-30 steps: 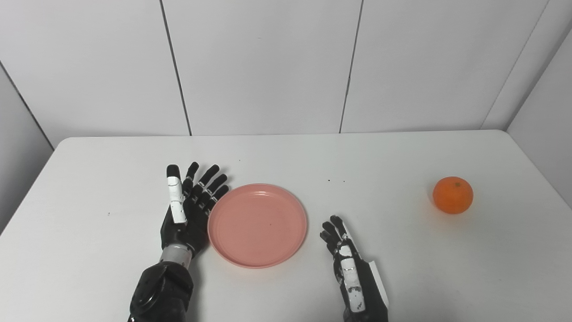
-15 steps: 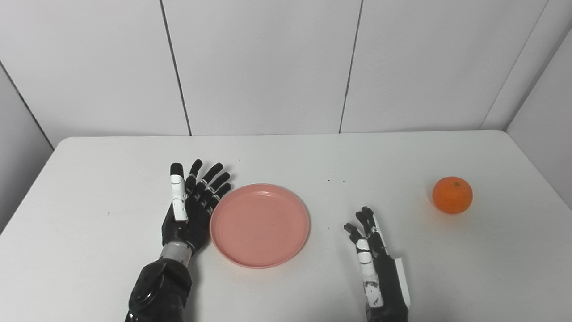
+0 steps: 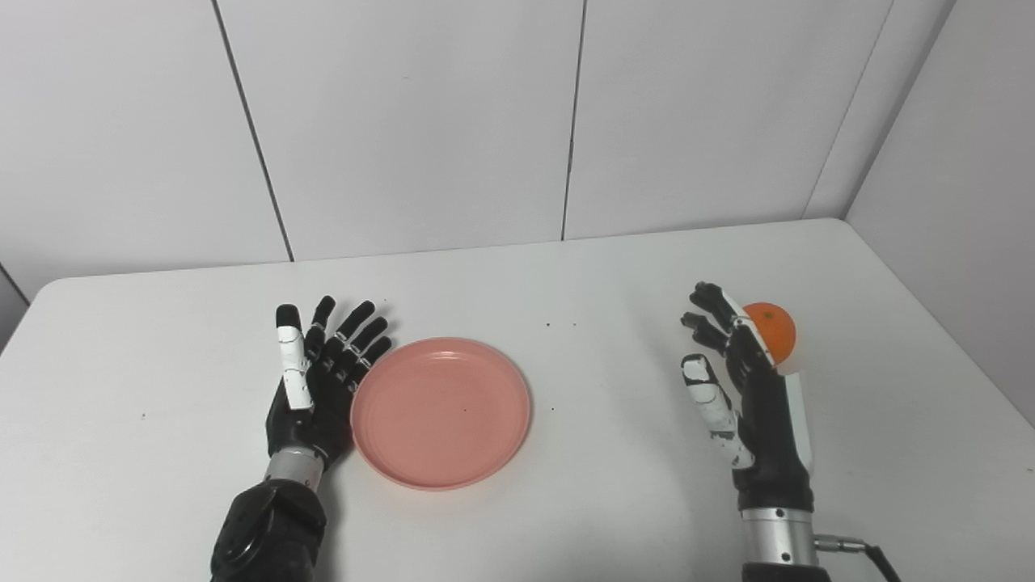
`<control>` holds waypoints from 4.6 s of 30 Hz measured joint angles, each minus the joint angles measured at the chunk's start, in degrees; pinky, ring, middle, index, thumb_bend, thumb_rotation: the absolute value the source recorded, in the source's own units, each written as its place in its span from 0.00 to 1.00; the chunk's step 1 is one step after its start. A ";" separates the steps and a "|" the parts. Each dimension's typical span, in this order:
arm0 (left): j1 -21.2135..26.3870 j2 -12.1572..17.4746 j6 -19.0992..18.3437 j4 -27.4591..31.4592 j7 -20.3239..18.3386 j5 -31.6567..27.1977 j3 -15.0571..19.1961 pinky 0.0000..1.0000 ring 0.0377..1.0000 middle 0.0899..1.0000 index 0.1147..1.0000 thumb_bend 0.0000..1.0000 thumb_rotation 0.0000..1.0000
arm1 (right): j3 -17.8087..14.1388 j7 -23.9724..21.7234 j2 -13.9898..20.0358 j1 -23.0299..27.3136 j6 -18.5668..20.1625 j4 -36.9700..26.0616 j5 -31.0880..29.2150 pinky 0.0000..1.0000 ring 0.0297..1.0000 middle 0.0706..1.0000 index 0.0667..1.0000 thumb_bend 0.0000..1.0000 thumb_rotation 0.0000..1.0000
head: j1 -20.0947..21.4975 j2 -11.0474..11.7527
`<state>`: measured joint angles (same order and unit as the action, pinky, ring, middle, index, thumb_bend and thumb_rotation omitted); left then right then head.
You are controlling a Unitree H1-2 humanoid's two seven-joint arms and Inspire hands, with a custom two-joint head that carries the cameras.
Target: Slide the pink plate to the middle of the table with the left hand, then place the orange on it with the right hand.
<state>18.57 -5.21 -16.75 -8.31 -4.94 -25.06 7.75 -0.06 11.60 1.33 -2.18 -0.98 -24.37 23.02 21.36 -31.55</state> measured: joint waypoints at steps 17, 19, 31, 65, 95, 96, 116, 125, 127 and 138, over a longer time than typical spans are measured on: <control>0.01 0.03 0.00 0.01 -0.14 0.12 -0.29 0.84 0.80 0.80 0.98 0.94 0.87 | -4.96 -5.24 15.86 12.88 4.74 5.77 22.36 0.71 0.73 0.74 0.74 0.84 0.92 | 0.00 0.00; 0.01 0.03 0.00 0.02 -0.20 0.12 -0.35 0.84 0.80 0.80 0.98 0.93 0.87 | -4.96 -6.14 17.53 13.62 4.81 7.00 23.84 0.72 0.74 0.74 0.74 0.84 0.92 | 0.00 0.00; -0.12 0.05 0.28 0.05 -0.51 0.14 -0.57 0.84 0.79 0.81 0.98 0.92 0.88 | -4.45 -5.58 22.90 19.55 4.77 18.76 28.22 0.66 0.67 0.67 0.67 0.83 0.86 | -0.44 -0.18; -0.38 -0.01 0.27 0.51 -0.61 0.09 -0.62 0.84 0.79 0.80 0.98 0.92 0.87 | 3.01 -5.70 26.56 22.05 9.29 34.76 30.61 0.56 0.61 0.63 0.65 0.84 0.88 | -0.09 -1.05; -0.34 0.21 -0.78 0.98 -0.41 0.13 -0.80 0.84 0.81 0.82 1.00 0.92 0.88 | 6.66 -3.91 28.95 21.54 13.11 42.67 30.01 0.60 0.62 0.64 0.66 0.84 0.85 | -1.23 -2.46; -0.34 0.21 -0.92 1.05 -0.41 0.13 -0.81 0.84 0.81 0.82 1.00 0.92 0.88 | 6.87 -3.44 28.96 21.74 13.11 43.24 29.91 0.59 0.61 0.64 0.66 0.84 0.85 | -1.23 -2.46; -0.38 0.31 -3.33 2.37 -0.02 0.14 -0.77 0.84 0.80 0.82 1.00 0.93 0.87 | 10.12 2.95 29.73 24.06 11.49 49.42 24.41 0.14 0.16 0.19 0.26 0.53 0.51 | -1.58 -3.08; -0.48 0.22 -4.19 2.98 0.21 0.15 -0.79 0.85 0.80 0.83 1.00 0.92 0.87 | 12.30 2.09 31.67 24.13 10.59 48.39 21.28 0.14 0.17 0.20 0.25 0.48 0.48 | -2.02 -3.43; -0.50 0.15 -4.40 3.14 0.43 0.15 -0.79 0.84 0.80 0.83 1.00 0.91 0.87 | 12.50 0.74 32.27 23.97 10.60 47.37 20.58 0.13 0.16 0.20 0.24 0.48 0.48 | -2.46 -3.69; -0.56 -0.47 -4.76 3.88 2.06 1.39 -1.40 0.81 0.80 0.80 0.98 0.92 0.87 | 12.18 -15.01 35.17 20.54 11.27 31.19 16.72 0.10 0.13 0.17 0.22 0.50 0.43 | -6.85 -5.18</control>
<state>18.01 -5.68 -21.51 -4.43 -2.88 -23.67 6.35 12.12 -3.41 36.50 18.36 10.29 6.81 39.74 14.51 -36.74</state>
